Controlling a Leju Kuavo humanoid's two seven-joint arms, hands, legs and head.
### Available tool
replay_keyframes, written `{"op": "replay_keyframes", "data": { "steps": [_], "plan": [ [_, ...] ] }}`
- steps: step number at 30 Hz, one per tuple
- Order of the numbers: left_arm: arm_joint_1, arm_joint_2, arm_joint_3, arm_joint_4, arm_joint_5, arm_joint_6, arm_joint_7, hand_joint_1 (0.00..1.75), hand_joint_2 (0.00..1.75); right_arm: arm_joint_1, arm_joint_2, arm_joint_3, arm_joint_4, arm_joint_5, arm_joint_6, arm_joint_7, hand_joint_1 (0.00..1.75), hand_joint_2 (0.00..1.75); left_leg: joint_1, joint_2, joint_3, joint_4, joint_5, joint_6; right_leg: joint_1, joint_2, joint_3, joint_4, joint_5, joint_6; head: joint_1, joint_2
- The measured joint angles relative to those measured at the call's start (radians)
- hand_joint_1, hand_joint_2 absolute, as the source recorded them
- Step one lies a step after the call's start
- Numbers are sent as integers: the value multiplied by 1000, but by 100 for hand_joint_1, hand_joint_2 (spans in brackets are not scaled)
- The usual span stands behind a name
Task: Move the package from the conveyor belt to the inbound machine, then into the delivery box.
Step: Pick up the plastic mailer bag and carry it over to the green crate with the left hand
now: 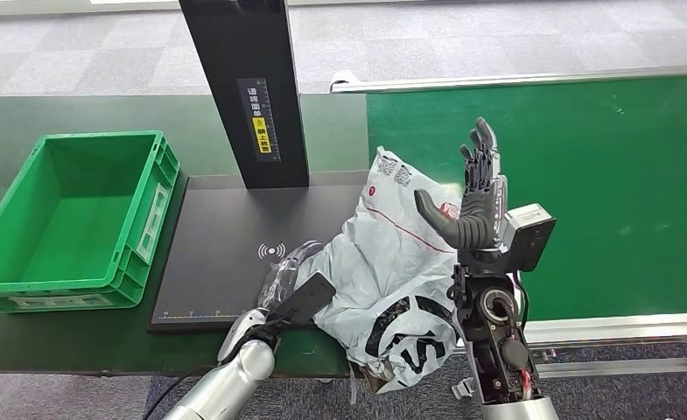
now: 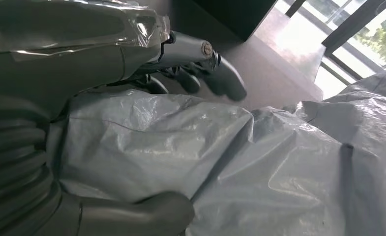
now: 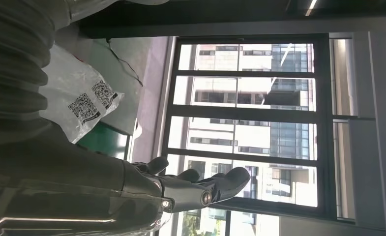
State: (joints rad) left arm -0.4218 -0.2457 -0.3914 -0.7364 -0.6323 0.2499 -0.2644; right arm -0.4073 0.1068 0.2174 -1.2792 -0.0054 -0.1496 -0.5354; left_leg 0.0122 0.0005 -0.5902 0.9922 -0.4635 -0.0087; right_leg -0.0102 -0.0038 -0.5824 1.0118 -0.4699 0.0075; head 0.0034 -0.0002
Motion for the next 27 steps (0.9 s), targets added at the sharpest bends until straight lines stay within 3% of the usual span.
{"op": "replay_keyframes", "data": {
  "steps": [7,27],
  "plan": [
    [-9,-2,22,-2,-90,-6,17,175,175,-5,0,-1,14,-3,9,0,0,175,0,0,1,0,0,0,0,0,1,0,0,0,0,0],
    [7,-11,85,-9,-31,25,-80,175,175,-14,0,-1,30,-16,15,-6,0,175,0,0,1,0,0,0,0,0,1,0,0,0,0,0]
  ]
}}
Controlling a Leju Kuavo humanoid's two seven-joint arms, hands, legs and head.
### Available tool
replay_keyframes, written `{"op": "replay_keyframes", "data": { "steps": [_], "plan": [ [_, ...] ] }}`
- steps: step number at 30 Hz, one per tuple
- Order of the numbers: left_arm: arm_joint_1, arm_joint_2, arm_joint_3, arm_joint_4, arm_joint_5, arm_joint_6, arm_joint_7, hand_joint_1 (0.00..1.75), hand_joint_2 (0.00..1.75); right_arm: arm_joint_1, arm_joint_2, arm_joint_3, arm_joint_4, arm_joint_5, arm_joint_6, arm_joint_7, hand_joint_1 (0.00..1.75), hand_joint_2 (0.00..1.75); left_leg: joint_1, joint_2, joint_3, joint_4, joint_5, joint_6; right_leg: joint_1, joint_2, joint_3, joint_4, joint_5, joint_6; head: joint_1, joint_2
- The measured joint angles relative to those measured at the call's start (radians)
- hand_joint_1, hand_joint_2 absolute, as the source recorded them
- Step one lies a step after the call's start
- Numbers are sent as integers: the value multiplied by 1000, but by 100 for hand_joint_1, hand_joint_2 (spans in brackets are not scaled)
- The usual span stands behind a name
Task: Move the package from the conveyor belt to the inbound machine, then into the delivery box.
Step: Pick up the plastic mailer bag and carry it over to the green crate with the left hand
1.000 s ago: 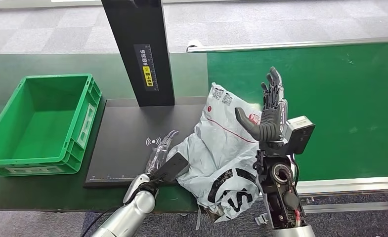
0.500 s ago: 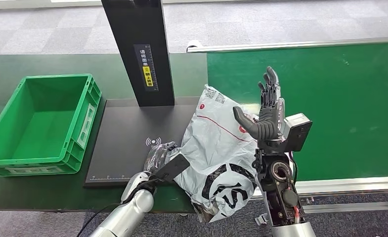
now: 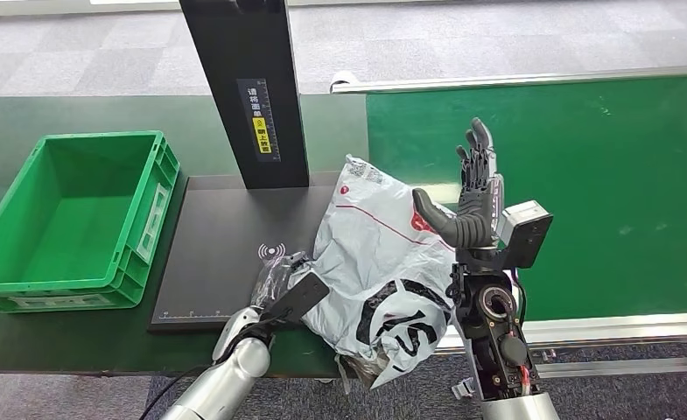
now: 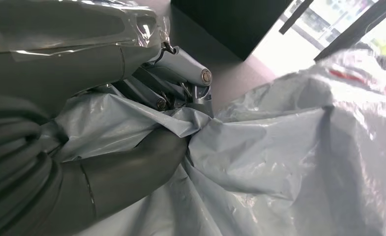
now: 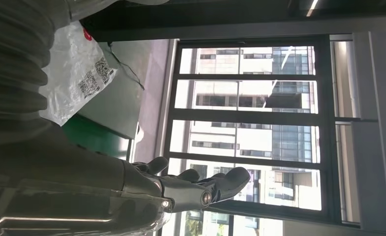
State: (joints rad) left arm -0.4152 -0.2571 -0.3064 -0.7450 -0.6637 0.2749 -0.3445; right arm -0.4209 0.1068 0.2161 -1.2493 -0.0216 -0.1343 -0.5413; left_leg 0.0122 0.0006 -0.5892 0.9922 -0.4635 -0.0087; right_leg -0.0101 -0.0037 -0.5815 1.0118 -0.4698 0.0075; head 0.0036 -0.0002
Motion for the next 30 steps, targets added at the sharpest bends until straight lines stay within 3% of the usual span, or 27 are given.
{"op": "replay_keyframes", "data": {
  "steps": [7,11,13,22,30],
  "plan": [
    [22,-5,48,-65,131,130,-161,175,175,-4,0,0,8,-20,1,-8,0,175,0,0,0,0,0,0,0,0,0,0,0,0,0,0],
    [58,-12,93,-179,185,327,-306,175,175,-16,0,0,30,-26,7,39,0,175,0,1,-1,0,0,0,0,0,-1,0,0,0,0,0],
    [77,-17,137,-273,162,383,-344,175,175,-32,1,1,68,-48,13,81,0,175,0,1,-1,0,0,0,0,0,-1,0,0,0,0,0],
    [102,-26,315,-588,43,386,-352,175,175,-83,19,12,246,-208,6,116,0,175,0,0,-1,0,0,0,0,0,-1,0,0,0,0,0],
    [104,-26,358,-676,35,386,-352,175,175,-103,19,23,291,-215,5,118,0,175,0,0,-1,0,0,0,0,0,-1,0,0,0,0,0]
  ]
}}
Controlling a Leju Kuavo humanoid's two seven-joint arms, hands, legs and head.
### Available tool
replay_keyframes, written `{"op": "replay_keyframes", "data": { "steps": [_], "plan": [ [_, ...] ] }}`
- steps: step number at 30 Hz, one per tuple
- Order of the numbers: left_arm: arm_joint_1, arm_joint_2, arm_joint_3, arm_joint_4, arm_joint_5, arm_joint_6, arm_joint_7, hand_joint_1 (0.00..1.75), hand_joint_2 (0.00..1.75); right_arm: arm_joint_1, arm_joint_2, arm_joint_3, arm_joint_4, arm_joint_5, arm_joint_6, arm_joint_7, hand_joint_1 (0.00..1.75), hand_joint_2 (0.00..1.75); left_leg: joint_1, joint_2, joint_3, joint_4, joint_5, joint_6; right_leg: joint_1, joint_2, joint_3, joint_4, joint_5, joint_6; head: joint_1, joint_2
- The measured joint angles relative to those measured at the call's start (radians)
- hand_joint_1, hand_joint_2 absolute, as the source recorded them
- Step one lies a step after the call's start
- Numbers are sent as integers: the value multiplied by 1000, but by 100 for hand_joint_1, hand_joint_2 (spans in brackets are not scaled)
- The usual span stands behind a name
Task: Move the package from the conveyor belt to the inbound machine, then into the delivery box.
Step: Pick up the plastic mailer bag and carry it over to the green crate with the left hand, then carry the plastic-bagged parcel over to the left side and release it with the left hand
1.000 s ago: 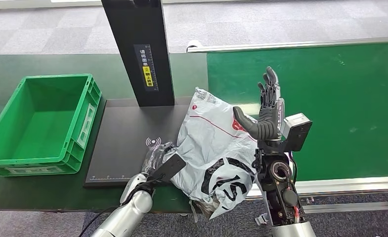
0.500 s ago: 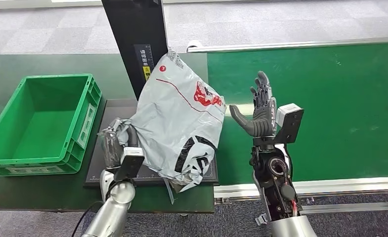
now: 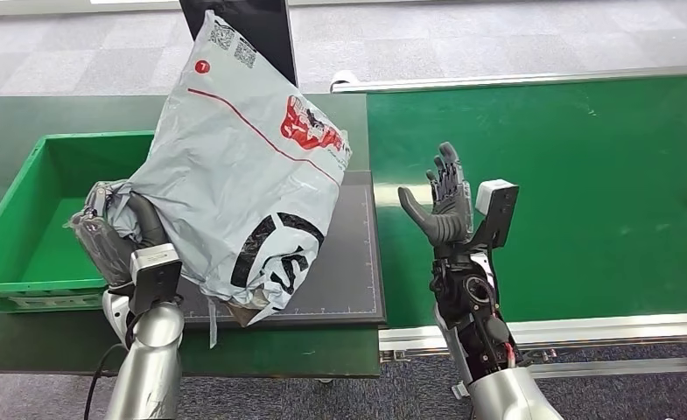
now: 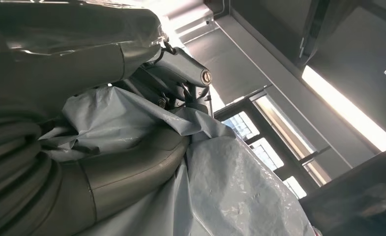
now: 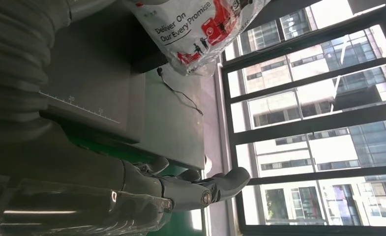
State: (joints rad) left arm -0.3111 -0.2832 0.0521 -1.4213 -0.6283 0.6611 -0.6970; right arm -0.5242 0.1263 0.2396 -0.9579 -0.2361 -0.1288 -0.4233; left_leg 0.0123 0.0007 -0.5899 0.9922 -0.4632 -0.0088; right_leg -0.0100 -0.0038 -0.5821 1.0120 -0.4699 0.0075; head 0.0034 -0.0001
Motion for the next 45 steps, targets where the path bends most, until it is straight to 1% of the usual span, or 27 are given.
{"op": "replay_keyframes", "data": {
  "steps": [5,9,13,17,19,20,22,24,27,30,33,38,42,45],
  "plan": [
    [1,0,9,-14,-3,0,0,175,175,-1,0,2,13,-2,0,0,0,175,0,0,0,0,0,0,0,0,0,0,0,0,0,0],
    [4,-6,17,-43,-46,0,0,175,175,-3,0,2,21,-27,-5,5,0,175,0,0,0,0,0,0,0,0,0,0,0,0,0,0],
    [-3,-12,52,-123,-100,0,0,175,175,-12,1,3,49,-97,0,36,0,175,0,0,0,0,0,0,0,0,0,0,0,0,0,0],
    [-27,-17,113,-220,-131,0,0,175,175,-40,7,20,106,-115,11,54,0,175,0,0,0,0,0,0,0,0,0,0,0,0,0,0],
    [-57,-17,163,-261,-151,0,0,175,175,-52,10,33,130,-118,20,58,0,175,1,0,0,0,0,0,1,0,0,0,0,0,0,0],
    [-83,-16,204,-275,-166,0,0,175,175,-55,10,40,136,-119,23,60,0,175,1,0,0,0,0,0,1,0,0,0,0,0,0,0],
    [-145,-7,314,-287,-188,0,0,175,175,-53,10,55,141,-121,26,67,0,175,1,1,1,0,0,0,1,1,0,0,0,0,0,0],
    [-194,12,422,-287,-166,0,0,175,175,-48,8,68,142,-127,25,73,0,175,1,3,2,0,0,0,1,2,0,1,0,0,0,0],
    [-236,34,524,-280,-109,0,1,175,175,-43,1,81,142,-137,24,76,0,175,1,3,1,0,0,-1,1,3,0,1,0,0,0,0],
    [-264,45,597,-272,-80,0,1,175,175,-47,-3,95,143,-146,26,78,0,175,1,3,1,0,0,0,1,3,0,0,0,0,0,0],
    [-291,54,655,-263,-88,0,1,175,175,-51,-8,103,147,-155,32,78,0,175,0,3,1,0,0,0,1,3,0,0,0,0,0,0],
    [-329,70,732,-222,-189,0,0,175,175,-53,-10,117,149,-168,39,78,0,175,1,3,1,0,0,0,1,3,0,0,0,0,0,0],
    [-360,84,787,-143,-246,0,0,175,175,-49,-13,124,145,-171,40,78,0,175,1,2,1,0,0,-1,1,3,0,0,0,0,0,0],
    [-378,95,827,-76,-325,0,0,175,175,-42,-15,126,135,-173,39,79,0,175,1,2,1,0,0,-1,1,3,0,0,0,0,0,0]
  ]
}}
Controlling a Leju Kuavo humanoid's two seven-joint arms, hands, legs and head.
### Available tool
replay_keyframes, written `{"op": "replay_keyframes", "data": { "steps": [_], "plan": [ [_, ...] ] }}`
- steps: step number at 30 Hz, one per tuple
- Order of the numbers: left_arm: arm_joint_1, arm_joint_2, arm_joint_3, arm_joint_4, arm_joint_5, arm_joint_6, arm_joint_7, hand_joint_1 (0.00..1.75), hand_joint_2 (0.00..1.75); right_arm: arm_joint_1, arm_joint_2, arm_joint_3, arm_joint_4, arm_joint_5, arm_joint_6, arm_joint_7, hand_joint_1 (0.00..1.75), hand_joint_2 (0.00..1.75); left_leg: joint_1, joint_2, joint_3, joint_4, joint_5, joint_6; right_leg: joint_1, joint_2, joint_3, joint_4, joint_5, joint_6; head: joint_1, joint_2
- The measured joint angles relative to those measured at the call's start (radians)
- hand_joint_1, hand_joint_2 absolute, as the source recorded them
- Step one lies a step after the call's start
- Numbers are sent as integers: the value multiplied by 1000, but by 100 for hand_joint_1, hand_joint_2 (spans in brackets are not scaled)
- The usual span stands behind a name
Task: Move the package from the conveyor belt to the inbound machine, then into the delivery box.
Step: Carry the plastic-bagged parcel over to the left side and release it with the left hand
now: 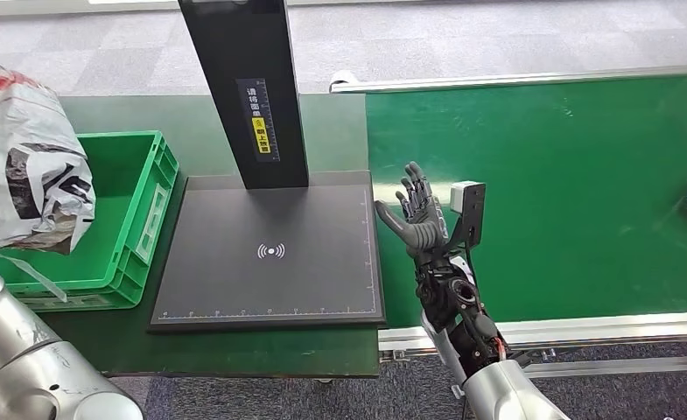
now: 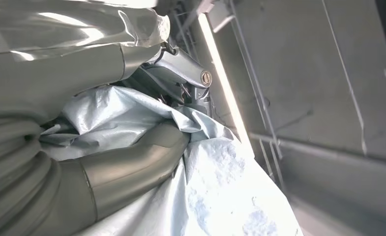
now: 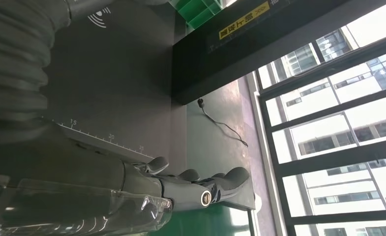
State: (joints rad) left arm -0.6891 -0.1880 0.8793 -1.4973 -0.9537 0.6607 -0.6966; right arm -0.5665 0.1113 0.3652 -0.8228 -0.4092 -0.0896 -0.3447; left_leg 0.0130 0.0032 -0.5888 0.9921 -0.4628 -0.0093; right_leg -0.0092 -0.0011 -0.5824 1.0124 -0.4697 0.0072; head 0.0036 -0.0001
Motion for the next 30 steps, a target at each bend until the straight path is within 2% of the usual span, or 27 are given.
{"op": "replay_keyframes", "data": {
  "steps": [4,5,7,9,11,13,15,17,19,21,23,24,26,28,30],
  "plan": [
    [-34,14,63,125,-218,0,25,172,175,8,-5,3,-19,-5,-1,7,0,175,0,0,0,0,0,0,0,0,0,0,0,0,0,0],
    [-45,21,79,174,-311,0,68,169,175,10,-7,3,-25,-6,-1,10,0,175,0,-1,0,0,0,0,-1,-1,0,0,0,0,0,0],
    [-60,44,88,289,-495,0,252,161,175,14,-9,3,-35,-3,2,20,0,175,-1,0,0,0,0,0,-1,0,0,0,0,0,0,0],
    [-59,75,48,402,-584,0,487,132,175,15,-12,3,-41,4,12,31,0,175,0,1,0,0,0,0,0,0,0,0,1,-1,0,0],
    [-57,109,-24,504,-593,0,654,54,175,14,-13,3,-42,10,27,38,0,175,0,1,0,0,0,0,0,0,0,0,1,-1,0,0],
    [-51,139,-94,583,-589,0,730,1,175,8,-11,4,-41,16,40,39,0,175,0,-1,0,0,0,0,0,-1,0,0,1,-1,0,0],
    [-39,160,-149,620,-574,1,745,0,175,1,-10,4,-38,21,48,38,0,175,0,0,0,0,0,0,0,-1,1,0,1,-1,0,0],
    [-24,170,-181,620,-547,1,708,0,175,-3,-10,3,-36,24,53,36,0,175,0,0,0,0,0,0,0,-1,0,0,1,-1,0,0],
    [-6,171,-187,588,-504,2,605,0,175,-5,-8,3,-35,28,55,36,0,175,0,0,0,0,0,0,0,-1,0,0,1,-1,0,0],
    [-1,156,-152,531,-444,2,395,0,175,-7,-6,3,-32,32,55,36,0,175,0,0,-1,0,0,0,0,-1,0,0,1,-1,0,0],
    [-14,128,-74,478,-360,2,147,0,175,-12,-2,3,-27,35,55,35,0,175,0,0,-1,0,0,0,0,-1,0,0,1,-1,0,0],
    [-19,111,-35,450,-308,2,61,0,175,-16,1,3,-23,35,55,34,0,175,0,1,-1,0,0,0,0,0,0,0,1,-1,0,0],
    [-21,78,8,385,-191,2,-9,0,175,-21,5,3,-15,36,54,30,0,175,0,2,0,0,0,0,0,1,-1,0,1,-1,0,0],
    [-15,49,12,310,-97,2,-9,0,175,-24,7,3,-7,36,54,27,0,175,0,2,0,0,0,0,0,1,0,0,1,-1,0,0],
    [-3,25,4,229,-31,2,-8,0,87,-26,11,3,0,37,54,24,0,175,0,1,0,0,0,0,0,1,0,0,1,-1,0,0]
  ]
}}
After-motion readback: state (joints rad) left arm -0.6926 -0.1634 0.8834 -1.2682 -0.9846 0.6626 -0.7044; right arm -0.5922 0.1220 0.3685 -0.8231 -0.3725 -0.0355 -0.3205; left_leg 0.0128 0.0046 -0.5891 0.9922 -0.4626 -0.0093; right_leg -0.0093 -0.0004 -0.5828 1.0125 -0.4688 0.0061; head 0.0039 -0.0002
